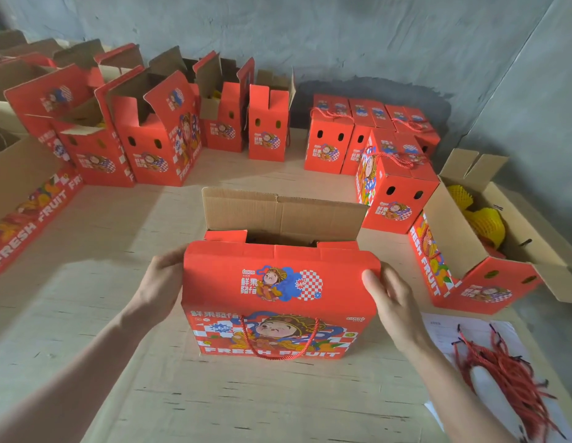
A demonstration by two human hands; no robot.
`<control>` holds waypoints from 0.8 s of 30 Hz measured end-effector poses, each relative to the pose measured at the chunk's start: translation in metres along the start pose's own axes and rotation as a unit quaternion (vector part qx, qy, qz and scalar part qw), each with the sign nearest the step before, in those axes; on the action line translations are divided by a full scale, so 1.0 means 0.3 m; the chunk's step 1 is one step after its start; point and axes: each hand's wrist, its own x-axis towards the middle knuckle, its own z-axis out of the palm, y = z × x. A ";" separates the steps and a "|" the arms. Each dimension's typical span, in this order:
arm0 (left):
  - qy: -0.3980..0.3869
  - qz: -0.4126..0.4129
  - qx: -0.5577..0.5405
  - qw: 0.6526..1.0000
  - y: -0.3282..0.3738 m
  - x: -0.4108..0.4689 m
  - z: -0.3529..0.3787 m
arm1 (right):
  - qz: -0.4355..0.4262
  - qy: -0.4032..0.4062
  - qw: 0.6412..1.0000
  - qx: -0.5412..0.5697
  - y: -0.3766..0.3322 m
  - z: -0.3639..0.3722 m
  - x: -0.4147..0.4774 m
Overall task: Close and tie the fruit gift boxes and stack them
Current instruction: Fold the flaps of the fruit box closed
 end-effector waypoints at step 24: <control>0.125 0.003 -0.053 0.991 -0.057 -0.010 0.056 | -0.013 0.168 0.982 -0.083 0.027 0.111 0.055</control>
